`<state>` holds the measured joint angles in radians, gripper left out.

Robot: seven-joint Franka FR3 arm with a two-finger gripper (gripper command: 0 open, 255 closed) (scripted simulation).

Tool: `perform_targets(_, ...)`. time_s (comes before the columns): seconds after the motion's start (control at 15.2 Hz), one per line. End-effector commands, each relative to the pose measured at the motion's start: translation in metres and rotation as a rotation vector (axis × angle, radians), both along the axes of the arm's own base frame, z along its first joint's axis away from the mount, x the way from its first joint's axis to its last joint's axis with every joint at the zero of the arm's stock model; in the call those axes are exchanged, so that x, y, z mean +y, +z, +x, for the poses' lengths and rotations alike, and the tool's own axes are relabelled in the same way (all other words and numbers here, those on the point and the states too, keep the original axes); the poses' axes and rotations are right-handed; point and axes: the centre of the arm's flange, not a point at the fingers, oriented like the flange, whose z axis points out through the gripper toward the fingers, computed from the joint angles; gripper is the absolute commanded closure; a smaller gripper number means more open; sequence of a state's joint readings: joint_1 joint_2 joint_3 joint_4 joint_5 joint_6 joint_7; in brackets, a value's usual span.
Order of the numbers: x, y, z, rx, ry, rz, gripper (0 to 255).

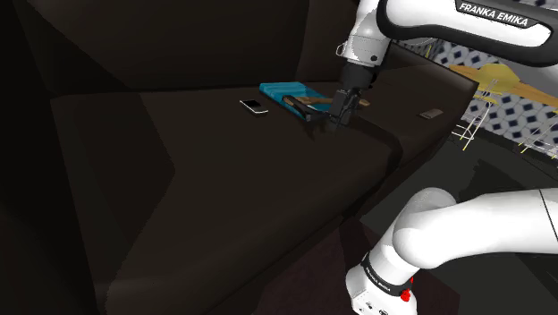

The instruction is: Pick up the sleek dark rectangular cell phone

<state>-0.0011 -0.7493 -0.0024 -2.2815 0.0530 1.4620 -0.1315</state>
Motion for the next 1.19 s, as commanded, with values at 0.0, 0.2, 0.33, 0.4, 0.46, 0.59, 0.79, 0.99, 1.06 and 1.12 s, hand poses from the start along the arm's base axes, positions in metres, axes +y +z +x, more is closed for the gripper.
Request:
perform_targets(0.0,0.000,0.000,0.000,0.000,0.000,0.000,0)
perform_targets(0.2,0.000,-0.008,0.037,-0.013,-0.002,-0.009,0)
perform_targets(0.33,0.000,-0.013,0.061,-0.021,-0.003,-0.016,0)
perform_targets(0.4,0.000,-0.016,0.074,-0.025,-0.003,-0.019,0)
perform_targets(0.46,0.000,-0.018,0.086,-0.030,-0.004,-0.022,0)
perform_targets(0.59,0.000,-0.023,0.110,-0.038,-0.005,-0.028,0)
perform_targets(0.79,0.000,-0.030,0.147,-0.051,-0.006,-0.038,0)
perform_targets(0.99,-0.001,-0.036,0.184,-0.064,-0.008,-0.047,0)
perform_targets(1.06,-0.001,-0.038,0.197,-0.068,-0.008,-0.050,0)
perform_targets(1.12,-0.001,-0.040,0.209,-0.072,-0.009,-0.053,0)
